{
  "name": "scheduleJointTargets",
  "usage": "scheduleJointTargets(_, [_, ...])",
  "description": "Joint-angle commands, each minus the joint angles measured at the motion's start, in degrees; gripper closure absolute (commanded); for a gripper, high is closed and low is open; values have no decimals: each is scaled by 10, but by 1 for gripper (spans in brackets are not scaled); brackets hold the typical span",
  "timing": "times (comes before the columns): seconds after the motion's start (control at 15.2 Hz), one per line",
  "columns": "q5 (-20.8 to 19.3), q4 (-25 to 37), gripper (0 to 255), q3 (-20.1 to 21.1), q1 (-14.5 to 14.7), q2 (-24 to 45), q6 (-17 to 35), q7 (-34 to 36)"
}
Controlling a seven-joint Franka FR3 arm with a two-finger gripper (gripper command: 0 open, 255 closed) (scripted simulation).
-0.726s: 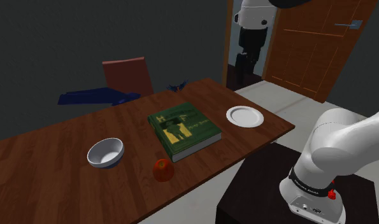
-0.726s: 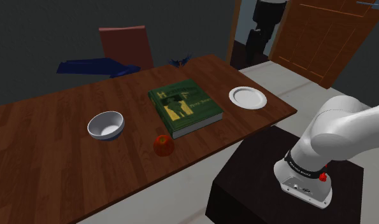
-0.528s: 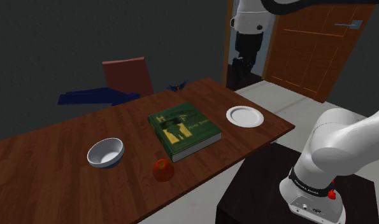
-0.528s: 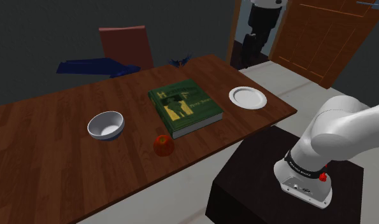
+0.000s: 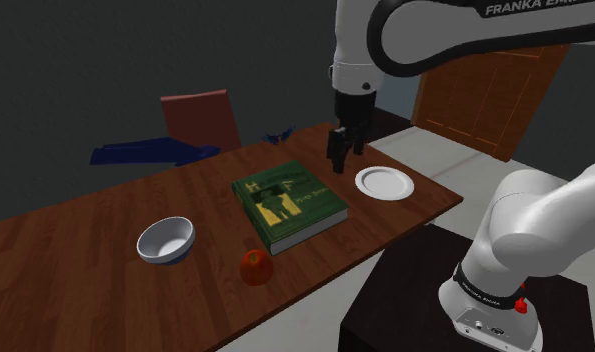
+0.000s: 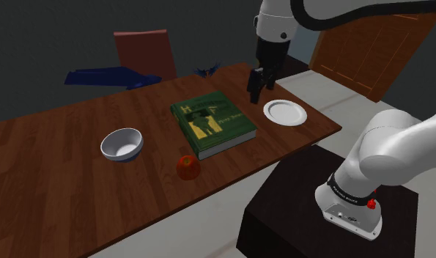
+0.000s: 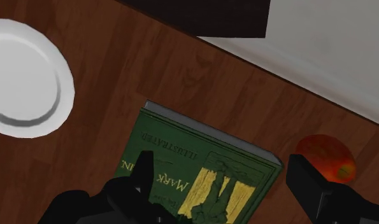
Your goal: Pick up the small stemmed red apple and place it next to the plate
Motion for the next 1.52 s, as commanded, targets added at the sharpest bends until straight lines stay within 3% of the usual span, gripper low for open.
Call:
scheduleJointTargets(0.0, [11, -2, 0, 20, 4, 28, 33, 19])
scheduleJointTargets(0.73, [33, 29, 0, 130, 20, 204, 186, 130])
scheduleJointTargets(1.25, [-28, 106, 0, 198, 27, 375, 276, 238])
scheduleJointTargets(1.45, [-41, 107, 0, 200, 31, 397, 296, 251])
